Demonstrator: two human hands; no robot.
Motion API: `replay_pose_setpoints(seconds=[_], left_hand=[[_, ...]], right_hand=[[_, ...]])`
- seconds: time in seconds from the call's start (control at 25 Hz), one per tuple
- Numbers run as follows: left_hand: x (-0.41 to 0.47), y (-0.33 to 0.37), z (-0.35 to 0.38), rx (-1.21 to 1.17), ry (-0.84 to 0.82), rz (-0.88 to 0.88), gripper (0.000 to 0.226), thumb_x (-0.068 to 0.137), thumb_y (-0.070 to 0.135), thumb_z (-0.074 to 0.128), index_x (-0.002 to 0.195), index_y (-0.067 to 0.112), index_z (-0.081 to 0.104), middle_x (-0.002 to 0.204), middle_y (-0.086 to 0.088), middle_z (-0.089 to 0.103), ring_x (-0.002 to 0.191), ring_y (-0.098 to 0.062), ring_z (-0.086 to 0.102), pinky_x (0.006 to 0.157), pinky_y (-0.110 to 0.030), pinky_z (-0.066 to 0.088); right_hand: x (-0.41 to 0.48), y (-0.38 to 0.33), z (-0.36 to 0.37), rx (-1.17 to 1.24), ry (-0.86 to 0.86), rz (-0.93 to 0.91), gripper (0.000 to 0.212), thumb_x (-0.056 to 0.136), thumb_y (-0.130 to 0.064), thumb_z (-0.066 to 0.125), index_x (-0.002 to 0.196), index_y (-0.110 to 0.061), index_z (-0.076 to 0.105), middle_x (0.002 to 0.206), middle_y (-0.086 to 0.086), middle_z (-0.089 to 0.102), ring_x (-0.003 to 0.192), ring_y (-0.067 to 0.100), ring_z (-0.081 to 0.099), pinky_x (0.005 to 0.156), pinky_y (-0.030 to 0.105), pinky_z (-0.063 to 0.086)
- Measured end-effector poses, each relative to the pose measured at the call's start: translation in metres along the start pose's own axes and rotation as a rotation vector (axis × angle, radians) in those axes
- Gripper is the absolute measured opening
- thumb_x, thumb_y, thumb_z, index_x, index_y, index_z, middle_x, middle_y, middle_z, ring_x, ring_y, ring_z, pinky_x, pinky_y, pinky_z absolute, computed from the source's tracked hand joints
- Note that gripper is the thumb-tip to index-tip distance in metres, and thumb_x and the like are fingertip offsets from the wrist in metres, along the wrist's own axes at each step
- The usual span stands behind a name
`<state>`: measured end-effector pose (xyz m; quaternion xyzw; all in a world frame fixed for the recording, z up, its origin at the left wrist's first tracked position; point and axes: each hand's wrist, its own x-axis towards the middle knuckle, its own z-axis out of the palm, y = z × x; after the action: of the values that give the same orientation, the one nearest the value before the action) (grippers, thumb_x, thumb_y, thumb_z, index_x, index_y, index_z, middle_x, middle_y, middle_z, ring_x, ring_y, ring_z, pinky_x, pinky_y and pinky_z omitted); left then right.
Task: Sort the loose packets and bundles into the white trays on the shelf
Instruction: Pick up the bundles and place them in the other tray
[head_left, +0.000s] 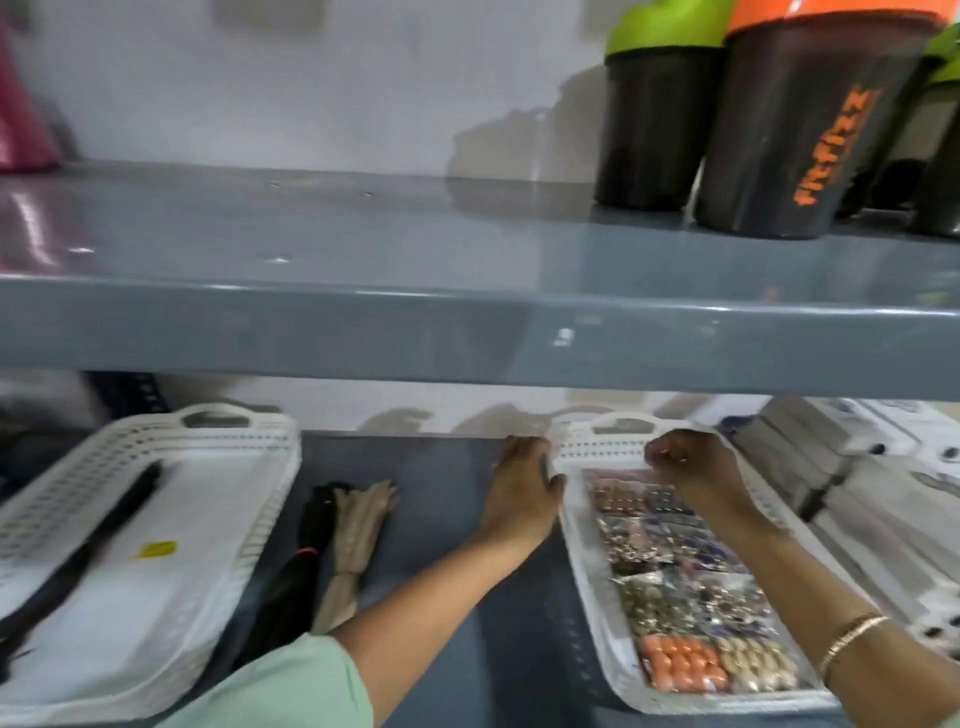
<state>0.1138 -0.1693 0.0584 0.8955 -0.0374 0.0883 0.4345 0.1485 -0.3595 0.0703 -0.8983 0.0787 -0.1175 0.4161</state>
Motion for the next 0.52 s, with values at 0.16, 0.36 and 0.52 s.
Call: replay_pose_setpoints(seconds=[0.16, 0.36, 0.52], left_hand=[[-0.017, -0.099, -0.079, 0.211, 0.110, -0.264, 0.023, 0.090, 0.020, 0.052, 0.101, 0.005, 0.065, 0.111, -0.016, 0.065, 0.109, -0.029, 0.058, 0.092, -0.034, 0.039], [-0.047, -0.186, -0.122, 0.318, 0.109, -0.451, 0.029, 0.090, 0.006, 0.040, 0.108, 0.001, 0.062, 0.112, -0.022, 0.063, 0.107, -0.034, 0.059, 0.089, -0.032, 0.045], [-0.060, -0.196, -0.122, 0.235, 0.030, -0.377, 0.035, 0.087, 0.000, 0.046, 0.118, 0.008, 0.061, 0.117, -0.012, 0.058, 0.113, -0.031, 0.056, 0.077, -0.019, 0.036]], right_hand=[[-0.063, -0.072, 0.077, 0.336, -0.420, 0.141, 0.027, 0.082, 0.007, 0.054, 0.063, -0.011, 0.062, 0.052, 0.002, 0.059, 0.029, -0.001, 0.051, 0.035, 0.012, 0.039], [-0.111, -0.100, 0.202, 0.234, -0.657, 0.355, 0.038, 0.090, -0.004, 0.042, 0.055, -0.011, 0.053, 0.044, 0.004, 0.057, 0.031, 0.008, 0.052, 0.036, 0.015, 0.044], [-0.133, -0.120, 0.245, -0.083, -0.651, 0.244, 0.021, 0.077, -0.021, 0.067, 0.092, -0.006, 0.066, 0.099, 0.016, 0.070, 0.087, 0.024, 0.069, 0.073, 0.032, 0.055]])
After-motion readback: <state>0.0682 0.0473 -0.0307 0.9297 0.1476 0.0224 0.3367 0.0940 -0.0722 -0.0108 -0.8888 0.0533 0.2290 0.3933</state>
